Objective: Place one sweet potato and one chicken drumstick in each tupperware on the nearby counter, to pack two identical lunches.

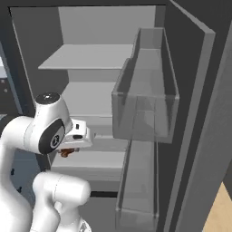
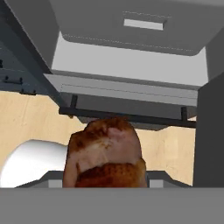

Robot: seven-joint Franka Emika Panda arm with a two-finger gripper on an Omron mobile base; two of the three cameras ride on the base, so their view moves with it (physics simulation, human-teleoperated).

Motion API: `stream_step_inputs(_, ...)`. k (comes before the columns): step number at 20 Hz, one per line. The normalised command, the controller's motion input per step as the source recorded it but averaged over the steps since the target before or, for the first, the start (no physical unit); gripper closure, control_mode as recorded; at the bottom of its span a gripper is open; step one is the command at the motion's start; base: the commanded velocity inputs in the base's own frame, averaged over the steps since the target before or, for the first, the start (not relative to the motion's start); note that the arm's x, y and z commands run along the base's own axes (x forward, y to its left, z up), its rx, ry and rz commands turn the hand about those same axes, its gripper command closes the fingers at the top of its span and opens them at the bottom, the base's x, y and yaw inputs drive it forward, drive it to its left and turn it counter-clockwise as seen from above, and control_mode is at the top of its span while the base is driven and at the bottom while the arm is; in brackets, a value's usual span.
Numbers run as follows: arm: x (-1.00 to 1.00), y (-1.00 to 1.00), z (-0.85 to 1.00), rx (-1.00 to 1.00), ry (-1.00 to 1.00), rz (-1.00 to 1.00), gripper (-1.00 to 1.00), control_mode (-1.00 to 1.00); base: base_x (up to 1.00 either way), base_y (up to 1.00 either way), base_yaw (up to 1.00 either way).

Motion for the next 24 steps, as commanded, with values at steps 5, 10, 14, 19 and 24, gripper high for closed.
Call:
stream_step_inputs(5,0.00,0.00,0.00,0.00,0.00,0.00,1.00,1.00,-0.89,0.79,0.24)
stream_step_inputs(10,0.00,0.00,0.00,0.00,0.00,0.00,1.00,1.00,-0.47,1.00,0.29)
stream_step_inputs(14,0.00,0.00,0.00,0.00,0.00,0.00,1.00,1.00,-0.35,1.00,0.29)
stream_step_inputs(19,0.00,0.00,0.00,0.00,0.00,0.00,1.00,1.00,-0.12,1.00,0.26)
stream_step_inputs(24,0.00,0.00,0.00,0.00,0.00,0.00,1.00,1.00,0.20,1.00,0.17)
